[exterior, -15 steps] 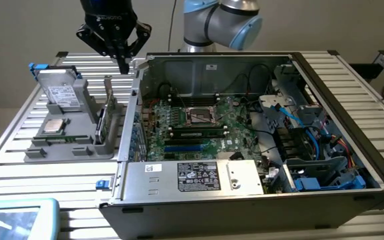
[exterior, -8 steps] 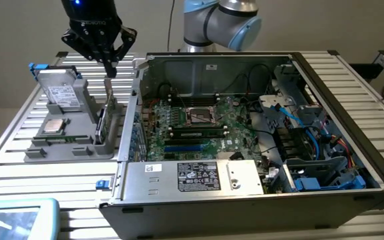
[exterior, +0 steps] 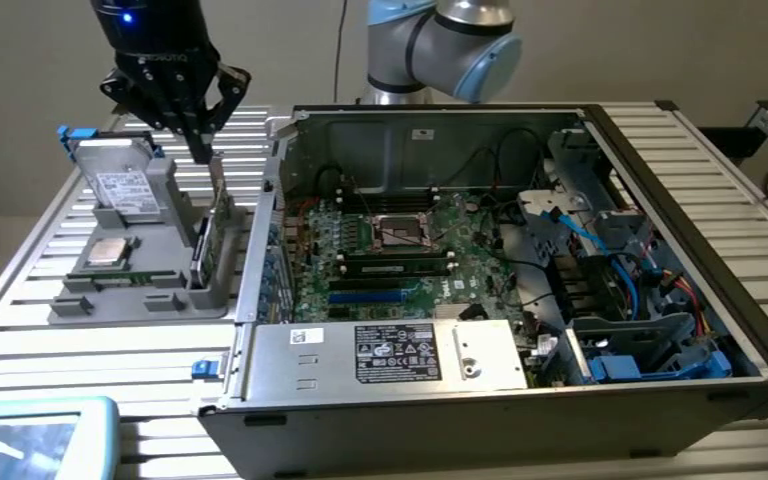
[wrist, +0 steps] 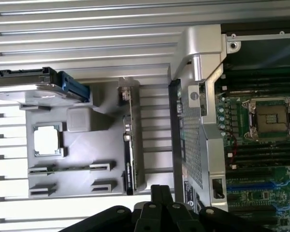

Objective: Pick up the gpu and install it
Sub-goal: 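Reach for the gpu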

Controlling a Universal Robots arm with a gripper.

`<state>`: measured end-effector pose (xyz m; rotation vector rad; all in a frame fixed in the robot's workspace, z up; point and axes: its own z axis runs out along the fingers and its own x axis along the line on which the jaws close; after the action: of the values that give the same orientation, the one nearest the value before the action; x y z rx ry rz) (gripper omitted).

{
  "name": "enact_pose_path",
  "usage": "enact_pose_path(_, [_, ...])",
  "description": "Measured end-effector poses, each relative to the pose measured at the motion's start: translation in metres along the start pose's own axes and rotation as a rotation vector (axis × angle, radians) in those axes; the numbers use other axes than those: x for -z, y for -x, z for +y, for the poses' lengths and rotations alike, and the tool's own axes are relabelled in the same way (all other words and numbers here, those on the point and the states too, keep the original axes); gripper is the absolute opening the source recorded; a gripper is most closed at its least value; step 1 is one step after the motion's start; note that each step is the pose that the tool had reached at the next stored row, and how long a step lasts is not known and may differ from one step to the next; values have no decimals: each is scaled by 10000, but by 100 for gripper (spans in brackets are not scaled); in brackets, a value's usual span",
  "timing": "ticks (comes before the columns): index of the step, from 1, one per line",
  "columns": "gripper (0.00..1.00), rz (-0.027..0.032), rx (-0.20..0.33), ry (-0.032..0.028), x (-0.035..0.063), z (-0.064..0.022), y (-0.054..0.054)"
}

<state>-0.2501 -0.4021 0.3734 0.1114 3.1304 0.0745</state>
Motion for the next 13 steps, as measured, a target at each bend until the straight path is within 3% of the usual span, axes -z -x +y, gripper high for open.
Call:
enact_pose_path(8, [11, -1, 0, 2, -47, -10, -127])
enact_pose_path(13, [11, 2, 1, 0, -72, -2, -135])
